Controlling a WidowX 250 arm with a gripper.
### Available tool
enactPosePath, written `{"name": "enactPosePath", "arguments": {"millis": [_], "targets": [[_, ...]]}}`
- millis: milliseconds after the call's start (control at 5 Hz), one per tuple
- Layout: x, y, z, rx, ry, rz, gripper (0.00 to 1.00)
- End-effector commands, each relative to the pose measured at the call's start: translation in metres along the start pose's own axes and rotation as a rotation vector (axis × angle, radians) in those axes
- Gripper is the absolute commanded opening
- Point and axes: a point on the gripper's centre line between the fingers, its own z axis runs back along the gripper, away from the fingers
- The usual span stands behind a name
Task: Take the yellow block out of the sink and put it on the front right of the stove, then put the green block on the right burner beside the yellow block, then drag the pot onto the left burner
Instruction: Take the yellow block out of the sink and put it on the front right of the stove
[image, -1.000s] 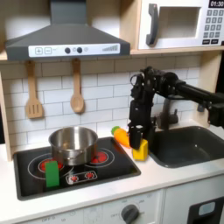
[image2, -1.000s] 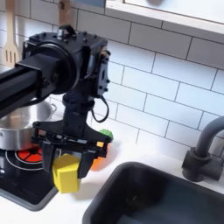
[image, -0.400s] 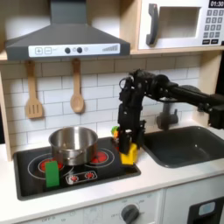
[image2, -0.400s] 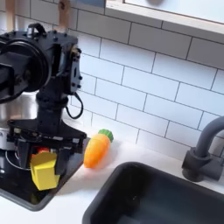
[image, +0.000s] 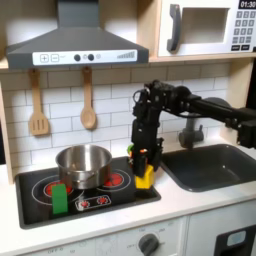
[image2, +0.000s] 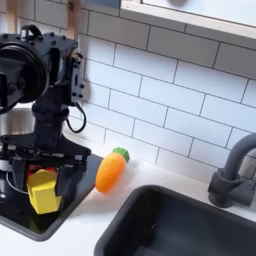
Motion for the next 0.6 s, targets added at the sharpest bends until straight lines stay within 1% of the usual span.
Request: {"name": "enactPosePath", "arguments": {"millis": [0, 200, 400], "targets": [[-0.0061, -0.0087, -0.0187, 0.014, 0.007, -0.029, 0.0], [-0.0048, -0.0086, -0.021, 0.033, -0.021, -0.036, 0.0], [-0.002, -0.0088, -0.0182, 0.042, -0.039, -0.023, 0.0]]}}
